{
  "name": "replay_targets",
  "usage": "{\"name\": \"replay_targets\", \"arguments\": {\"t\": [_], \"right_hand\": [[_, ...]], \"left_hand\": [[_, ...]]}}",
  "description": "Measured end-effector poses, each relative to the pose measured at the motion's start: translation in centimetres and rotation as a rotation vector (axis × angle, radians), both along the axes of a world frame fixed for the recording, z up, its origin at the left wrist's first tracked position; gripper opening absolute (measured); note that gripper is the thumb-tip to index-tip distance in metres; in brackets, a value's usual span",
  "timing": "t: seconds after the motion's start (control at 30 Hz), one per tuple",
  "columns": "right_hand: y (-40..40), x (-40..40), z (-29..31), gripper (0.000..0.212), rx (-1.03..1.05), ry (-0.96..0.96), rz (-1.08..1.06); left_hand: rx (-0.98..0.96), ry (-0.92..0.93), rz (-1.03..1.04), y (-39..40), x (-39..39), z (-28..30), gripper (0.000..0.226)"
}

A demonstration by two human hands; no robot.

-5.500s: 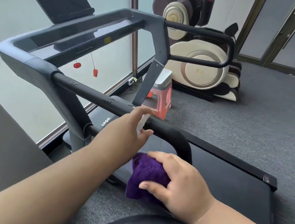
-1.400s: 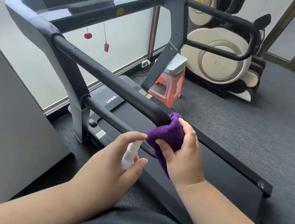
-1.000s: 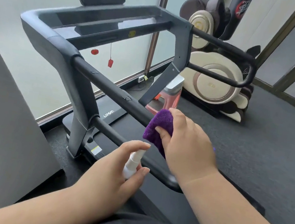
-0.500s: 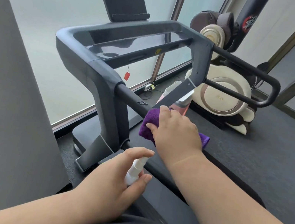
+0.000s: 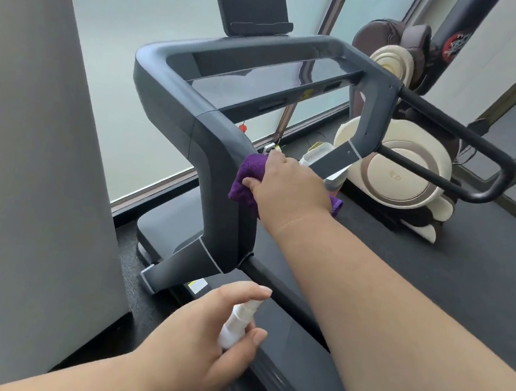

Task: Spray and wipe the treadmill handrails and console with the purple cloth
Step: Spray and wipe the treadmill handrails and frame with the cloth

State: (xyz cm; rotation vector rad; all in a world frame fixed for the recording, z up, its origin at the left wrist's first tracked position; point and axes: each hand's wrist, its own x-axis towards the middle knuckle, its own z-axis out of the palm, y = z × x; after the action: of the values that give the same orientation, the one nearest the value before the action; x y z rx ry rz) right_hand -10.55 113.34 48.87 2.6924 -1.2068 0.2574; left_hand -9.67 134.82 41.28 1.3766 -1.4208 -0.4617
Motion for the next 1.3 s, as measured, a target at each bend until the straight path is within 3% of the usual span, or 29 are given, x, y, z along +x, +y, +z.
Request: {"name": "replay_targets", "arguments": {"t": [0.1,0.23,0.4,0.63,0.8,0.93,1.03,1.13,1.3], "right_hand": [[0.5,-2.4,0.0,0.054,0.022,0.042,0.022],[1.6,-5.7,-1.4,0.068,-0.133,0.146,0.077],[1.4,-3.0,-2.1,0.067,-0.234,0.192,0.044],[0.5,1.3,-0.3,0.070,-0.028,0.078,0.071],[0.3,-3.6,0.6,0.049,0.138,-0.045,0.073],[0.7,-4.7,0.1,0.043,0.043,-0.028,0.080],[1.0,-2.5,-0.5,0.063,-0.124,0.071,0.001],[0.2,0.3,0.0,0.079,-0.082,0.092,-0.056],[-1.0,1.1,1.1,0.071,0.106,0.104,-0.043]], "left_hand": [[-0.006,-0.007,0.005,0.5,0.5,-0.1,0.047],[-0.018,-0.007,0.045,1.3,1.9,-0.2,0.046],[-0.006,0.006,0.101,2.4,3.2,-0.2,0.046],[0.001,-0.036,0.099,2.3,3.4,0.5,0.044],[0.020,-0.052,0.073,1.5,3.3,0.7,0.044],[0.031,-0.021,0.082,1.2,4.0,0.3,0.044],[0.042,-0.008,0.099,1.0,4.5,0.1,0.044],[0.044,-0.018,0.092,0.8,4.6,0.2,0.045],[0.035,-0.062,0.051,-0.1,3.9,0.9,0.044]]}}
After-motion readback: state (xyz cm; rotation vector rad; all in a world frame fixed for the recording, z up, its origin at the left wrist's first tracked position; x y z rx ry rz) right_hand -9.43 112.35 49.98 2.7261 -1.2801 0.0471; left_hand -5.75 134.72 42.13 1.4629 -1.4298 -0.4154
